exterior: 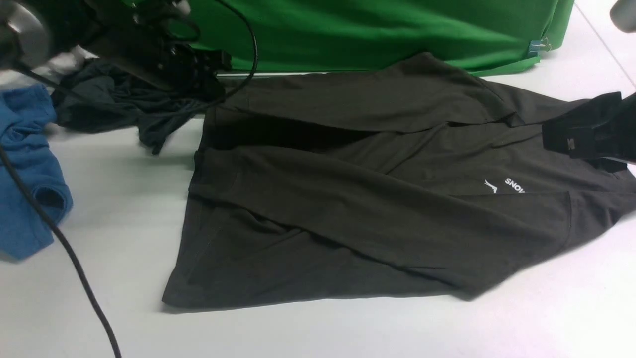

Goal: Fold a long-sleeved shirt on a white desktop.
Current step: 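Fold the left side of the dark shirt inward over its body with the left gripper, then grasp the near edge of the shirt at its hem and shoulder corners, then fold the black garment in half by bringing its near edge over to the far edge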

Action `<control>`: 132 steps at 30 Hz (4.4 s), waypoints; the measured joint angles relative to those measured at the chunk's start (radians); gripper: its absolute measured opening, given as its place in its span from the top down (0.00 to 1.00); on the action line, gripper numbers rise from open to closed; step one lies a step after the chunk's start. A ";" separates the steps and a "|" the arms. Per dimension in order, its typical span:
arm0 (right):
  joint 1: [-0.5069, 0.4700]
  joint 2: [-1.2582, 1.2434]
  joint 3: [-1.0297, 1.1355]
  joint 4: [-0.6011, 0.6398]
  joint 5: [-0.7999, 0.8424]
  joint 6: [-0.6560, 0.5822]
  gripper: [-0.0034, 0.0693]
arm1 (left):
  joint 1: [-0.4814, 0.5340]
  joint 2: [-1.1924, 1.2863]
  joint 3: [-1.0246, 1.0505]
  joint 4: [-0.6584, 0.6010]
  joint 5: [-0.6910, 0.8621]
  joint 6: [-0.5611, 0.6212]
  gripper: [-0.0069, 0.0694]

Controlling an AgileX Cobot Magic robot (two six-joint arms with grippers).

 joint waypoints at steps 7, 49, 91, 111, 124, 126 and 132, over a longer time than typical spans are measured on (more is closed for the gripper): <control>0.000 0.000 0.000 0.000 0.003 -0.002 0.62 | -0.004 -0.026 0.001 0.041 0.108 -0.028 0.86; 0.000 0.192 0.000 -0.045 0.034 -0.141 0.37 | -0.016 -0.375 0.873 0.109 -0.071 -0.230 0.04; 0.200 0.394 0.326 -0.327 -0.310 -0.348 0.90 | -0.016 -0.434 0.875 0.114 -0.025 -0.128 0.85; 0.201 0.037 0.253 -0.215 0.066 -0.245 0.90 | -0.016 -0.959 1.204 0.188 -0.035 -0.245 0.85; 0.073 0.467 -0.207 -0.370 0.030 -0.347 0.90 | -0.016 -0.604 0.650 0.312 -0.120 -0.336 0.85; 0.040 0.551 -0.282 -0.371 0.014 -0.375 0.90 | -0.016 -0.488 0.535 0.305 -0.125 -0.330 0.85; -0.041 0.816 -0.519 -0.377 -0.127 -0.427 0.90 | -0.016 -0.165 0.205 0.292 -0.179 -0.314 0.85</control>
